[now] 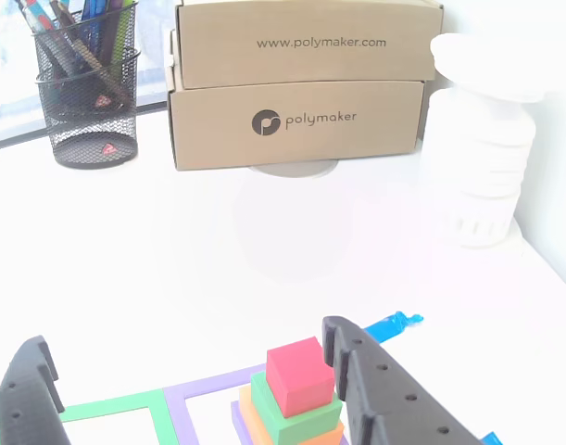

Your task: Tower of hanoi

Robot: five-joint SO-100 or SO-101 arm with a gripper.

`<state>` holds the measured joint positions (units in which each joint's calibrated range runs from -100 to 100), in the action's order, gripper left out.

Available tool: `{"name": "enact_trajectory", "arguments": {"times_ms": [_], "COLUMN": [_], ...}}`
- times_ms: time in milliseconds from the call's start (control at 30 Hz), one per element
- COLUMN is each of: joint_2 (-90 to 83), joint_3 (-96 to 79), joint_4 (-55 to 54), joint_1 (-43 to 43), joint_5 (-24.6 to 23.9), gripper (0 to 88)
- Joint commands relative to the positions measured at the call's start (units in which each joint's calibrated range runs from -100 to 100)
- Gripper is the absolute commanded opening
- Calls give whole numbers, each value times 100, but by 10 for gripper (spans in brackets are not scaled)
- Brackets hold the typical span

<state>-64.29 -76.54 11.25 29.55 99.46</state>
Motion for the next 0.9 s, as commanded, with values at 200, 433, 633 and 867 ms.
{"name": "enact_trajectory", "arguments": {"times_ms": [200, 433, 633, 867], "joint_2": [1072, 2412, 3583, 4487], "joint_3": [-401, -437, -373, -337], "joint_4": [-1959, -3440, -4712, -5627], "joint_1": [334, 640, 775, 727], "joint_5": [54, 54, 54, 54], "gripper": [386, 397, 398, 396]}}
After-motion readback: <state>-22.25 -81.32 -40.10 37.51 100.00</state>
